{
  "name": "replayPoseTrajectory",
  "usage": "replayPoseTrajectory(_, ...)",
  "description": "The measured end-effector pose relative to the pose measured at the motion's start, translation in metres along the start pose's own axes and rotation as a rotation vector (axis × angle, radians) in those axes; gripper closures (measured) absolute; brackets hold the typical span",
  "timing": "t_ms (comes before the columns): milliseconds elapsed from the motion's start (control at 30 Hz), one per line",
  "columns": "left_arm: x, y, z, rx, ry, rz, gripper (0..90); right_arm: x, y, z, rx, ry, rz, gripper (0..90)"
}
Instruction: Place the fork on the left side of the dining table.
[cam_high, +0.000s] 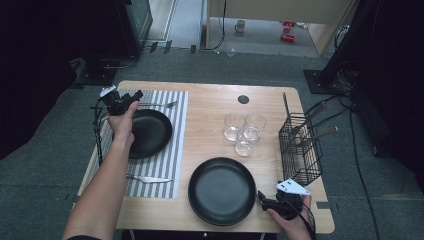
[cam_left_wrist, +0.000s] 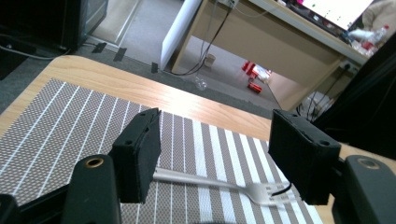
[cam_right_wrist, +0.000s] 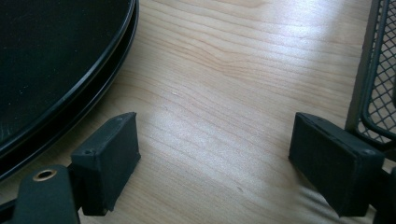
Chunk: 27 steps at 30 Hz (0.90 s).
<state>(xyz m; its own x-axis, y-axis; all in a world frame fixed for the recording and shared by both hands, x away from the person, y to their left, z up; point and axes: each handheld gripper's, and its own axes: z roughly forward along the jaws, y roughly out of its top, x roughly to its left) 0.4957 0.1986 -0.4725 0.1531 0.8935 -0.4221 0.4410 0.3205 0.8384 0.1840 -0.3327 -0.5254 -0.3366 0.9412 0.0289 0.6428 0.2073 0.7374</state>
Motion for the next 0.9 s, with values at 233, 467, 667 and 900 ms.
replayPoseTrajectory(233,-0.007,-0.001,-0.023,0.015,-0.038,0.044,27.2,0.0,0.0,0.0,0.0,0.0,0.0,15.2)
replayPoseTrajectory(467,-0.017,-0.008,-0.04,0.067,-0.075,0.116,19.3,0.0,0.0,0.001,0.005,0.008,-0.007,12.7)
replayPoseTrajectory(667,-0.023,-0.011,-0.057,0.11,-0.113,0.16,13.3,0.0,0.0,0.001,0.004,0.007,-0.011,12.7)
replayPoseTrajectory(900,-0.029,-0.016,-0.077,0.107,-0.196,0.13,9.6,0.0,0.0,0.0,0.005,0.011,-0.014,12.6)
